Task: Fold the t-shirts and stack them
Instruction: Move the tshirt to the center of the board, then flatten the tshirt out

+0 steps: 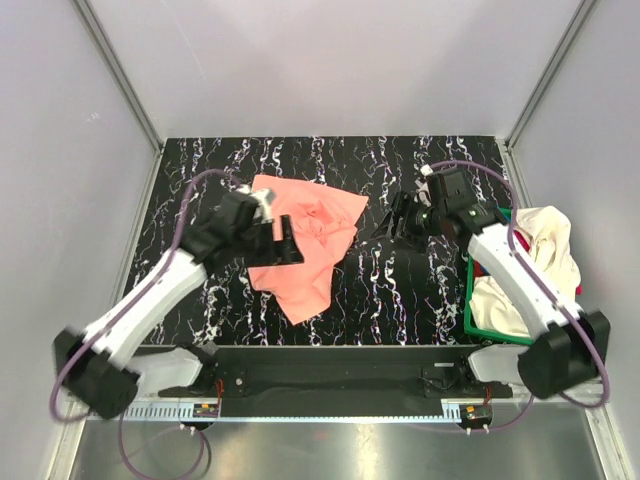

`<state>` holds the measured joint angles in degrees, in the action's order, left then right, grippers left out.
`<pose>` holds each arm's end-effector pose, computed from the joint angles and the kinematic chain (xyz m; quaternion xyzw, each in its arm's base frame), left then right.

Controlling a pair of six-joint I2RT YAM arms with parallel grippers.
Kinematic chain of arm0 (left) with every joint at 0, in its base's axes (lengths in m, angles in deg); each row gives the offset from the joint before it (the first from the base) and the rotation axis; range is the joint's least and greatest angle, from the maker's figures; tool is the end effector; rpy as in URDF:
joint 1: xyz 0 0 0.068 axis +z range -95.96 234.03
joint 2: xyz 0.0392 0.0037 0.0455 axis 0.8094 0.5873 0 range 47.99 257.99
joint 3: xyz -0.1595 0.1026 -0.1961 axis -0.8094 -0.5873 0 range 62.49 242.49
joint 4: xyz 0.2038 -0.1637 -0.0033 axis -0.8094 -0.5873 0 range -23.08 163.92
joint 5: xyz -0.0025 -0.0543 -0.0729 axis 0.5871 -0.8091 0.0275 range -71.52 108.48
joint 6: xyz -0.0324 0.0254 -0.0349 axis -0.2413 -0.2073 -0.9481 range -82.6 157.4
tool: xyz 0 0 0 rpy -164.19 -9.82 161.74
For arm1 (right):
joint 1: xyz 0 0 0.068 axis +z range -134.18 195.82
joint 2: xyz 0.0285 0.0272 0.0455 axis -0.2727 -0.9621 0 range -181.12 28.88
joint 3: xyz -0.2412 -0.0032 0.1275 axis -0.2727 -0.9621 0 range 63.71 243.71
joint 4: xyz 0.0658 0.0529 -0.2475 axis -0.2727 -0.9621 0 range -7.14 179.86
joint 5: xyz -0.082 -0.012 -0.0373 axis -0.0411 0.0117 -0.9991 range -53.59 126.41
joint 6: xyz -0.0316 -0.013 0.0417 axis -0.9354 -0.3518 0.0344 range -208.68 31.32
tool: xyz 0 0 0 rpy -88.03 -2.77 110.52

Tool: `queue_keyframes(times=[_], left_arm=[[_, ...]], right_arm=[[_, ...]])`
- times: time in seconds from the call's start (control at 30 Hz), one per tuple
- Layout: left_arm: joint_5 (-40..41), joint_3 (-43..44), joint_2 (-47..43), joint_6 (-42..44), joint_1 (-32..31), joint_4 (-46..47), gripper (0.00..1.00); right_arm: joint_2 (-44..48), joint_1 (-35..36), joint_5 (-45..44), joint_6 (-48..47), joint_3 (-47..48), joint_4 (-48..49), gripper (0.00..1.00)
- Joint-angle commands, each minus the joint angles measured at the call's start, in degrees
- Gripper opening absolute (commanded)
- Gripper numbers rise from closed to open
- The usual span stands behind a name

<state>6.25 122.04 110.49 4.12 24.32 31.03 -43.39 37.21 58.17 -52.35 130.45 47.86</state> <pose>0.1888 -0.1165 0.3168 0.0114 0.9222 -0.2794 0.2671 0.2387 0.1076 0.3222 0.0513 0.9165 0.3258 0.2266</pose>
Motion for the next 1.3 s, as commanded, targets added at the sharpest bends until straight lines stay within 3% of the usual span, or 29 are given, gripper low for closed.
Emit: queue_keyframes(times=[0.0, 0.17, 0.3, 0.4, 0.7, 0.9, 1.03, 1.27], left_arm=[[1.23, 5.91, 11.62, 2.42, -4.2, 7.74, 0.82], [11.16, 17.08, 27.04, 5.32, -5.88, 5.8, 0.83], [13.53, 23.67, 38.28, 5.42, -7.28, 3.8, 0.77], [12.67, 24.56, 41.99, 4.45, -8.87, 2.56, 0.72], [6.6, 19.03, 43.4, 3.48, -12.47, 8.53, 0.72], [12.05, 18.94, 44.63, -0.28, -16.16, 7.3, 0.74], [22.13, 20.17, 47.1, -4.95, -18.1, 4.31, 0.75], [24.89, 21.66, 50.96, -5.83, -18.19, 6.59, 0.7]], right_arm=[[-8.22, -2.14, 5.21, -5.57, -0.65, 3.23, 0.68], [-20.96, -4.51, 6.8, -6.63, 6.62, 5.87, 0.78], [-31.94, -5.57, 7.94, -5.14, 12.7, 7.45, 0.81], [-36.88, -5.57, 11.36, -3.91, 16.31, 9.21, 0.8], [-44.88, -5.65, 12.08, -4.26, 22.02, 11.24, 0.75], [-48.58, -5.65, 11.29, -3.29, 25.19, 9.83, 0.63], [-48.76, -5.65, 11.2, -2.5, 23.62, 11.41, 0.62], [-51.03, -5.57, 12.78, -2.49, 24.22, 13.17, 0.61]])
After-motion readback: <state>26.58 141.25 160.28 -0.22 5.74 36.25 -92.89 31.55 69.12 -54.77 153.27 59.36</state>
